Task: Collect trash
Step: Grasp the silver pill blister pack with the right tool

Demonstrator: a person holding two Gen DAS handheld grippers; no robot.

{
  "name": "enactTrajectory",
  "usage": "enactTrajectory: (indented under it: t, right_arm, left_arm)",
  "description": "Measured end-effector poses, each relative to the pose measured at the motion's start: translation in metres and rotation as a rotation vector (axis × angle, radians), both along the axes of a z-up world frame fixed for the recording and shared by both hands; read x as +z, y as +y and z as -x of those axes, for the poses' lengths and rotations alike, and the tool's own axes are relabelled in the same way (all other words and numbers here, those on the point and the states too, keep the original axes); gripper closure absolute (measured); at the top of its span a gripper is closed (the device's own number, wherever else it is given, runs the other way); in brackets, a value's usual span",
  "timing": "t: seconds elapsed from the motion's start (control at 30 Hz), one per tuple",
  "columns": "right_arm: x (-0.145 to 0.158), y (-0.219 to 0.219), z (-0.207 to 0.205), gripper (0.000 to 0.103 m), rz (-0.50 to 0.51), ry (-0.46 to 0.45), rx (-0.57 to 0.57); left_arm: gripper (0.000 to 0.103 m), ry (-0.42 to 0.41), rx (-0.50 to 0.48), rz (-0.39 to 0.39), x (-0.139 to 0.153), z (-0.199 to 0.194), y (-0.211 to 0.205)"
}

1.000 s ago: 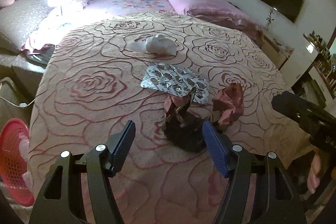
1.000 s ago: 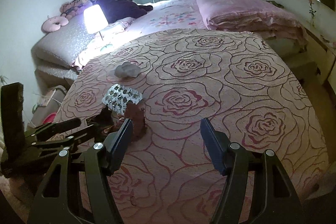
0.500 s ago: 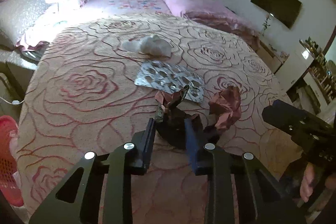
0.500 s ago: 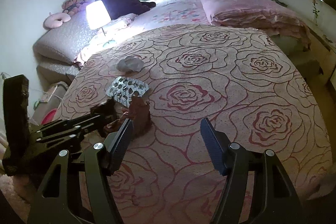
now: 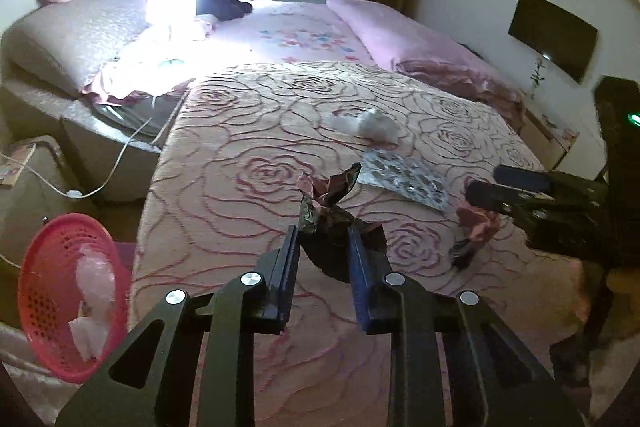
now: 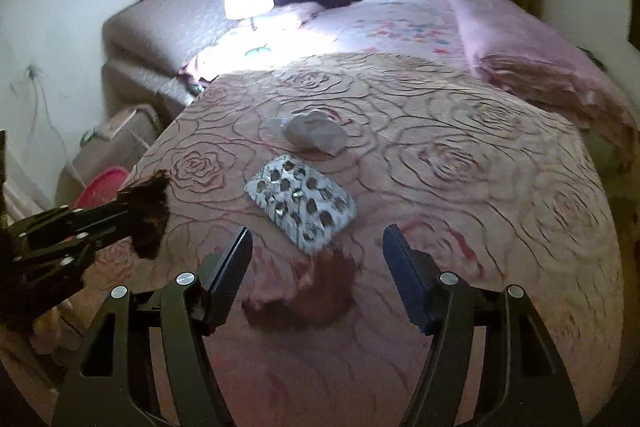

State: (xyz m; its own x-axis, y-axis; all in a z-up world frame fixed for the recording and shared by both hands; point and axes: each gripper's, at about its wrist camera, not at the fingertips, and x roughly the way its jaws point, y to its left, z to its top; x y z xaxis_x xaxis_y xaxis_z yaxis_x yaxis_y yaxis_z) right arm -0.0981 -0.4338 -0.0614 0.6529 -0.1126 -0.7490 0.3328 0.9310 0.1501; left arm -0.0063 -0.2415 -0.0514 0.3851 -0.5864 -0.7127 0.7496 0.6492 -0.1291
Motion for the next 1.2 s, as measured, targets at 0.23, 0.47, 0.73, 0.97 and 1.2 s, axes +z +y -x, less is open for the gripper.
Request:
enactTrajectory:
  t: [0.23,0.47,0.73,0.97,1.2]
  right_arm:
    - [-0.011,-0.005,-0.046,0.033,-0.029,0.086,0.127]
    - [-0.026,-0.001,-0.071,0.030,-0.023,0.164,0.224]
    - [-0.026,0.000,-0.076,0.030,0.015,0.193,0.224]
    - [-0.027,-0.003,-0.083,0.030,0.054,0.222,0.226]
    - [-0.032,0.005,-0.081,0.040,0.065,0.235,0.266]
  left_arm:
    - [0.080,-0.023,0.032,-0.007,0.002,-0.008,0.011]
    - [0.080,-0.019,0.060,-0.007,0.000,-0.013,0.022]
    - [0.080,-0.008,0.086,-0.006,-0.002,-0.015,0.035]
    - [0.080,-0.010,0.099,0.000,0.000,-0.015,0.047]
    - [0.080,-0.010,0.114,0.003,0.001,-0.017,0.054]
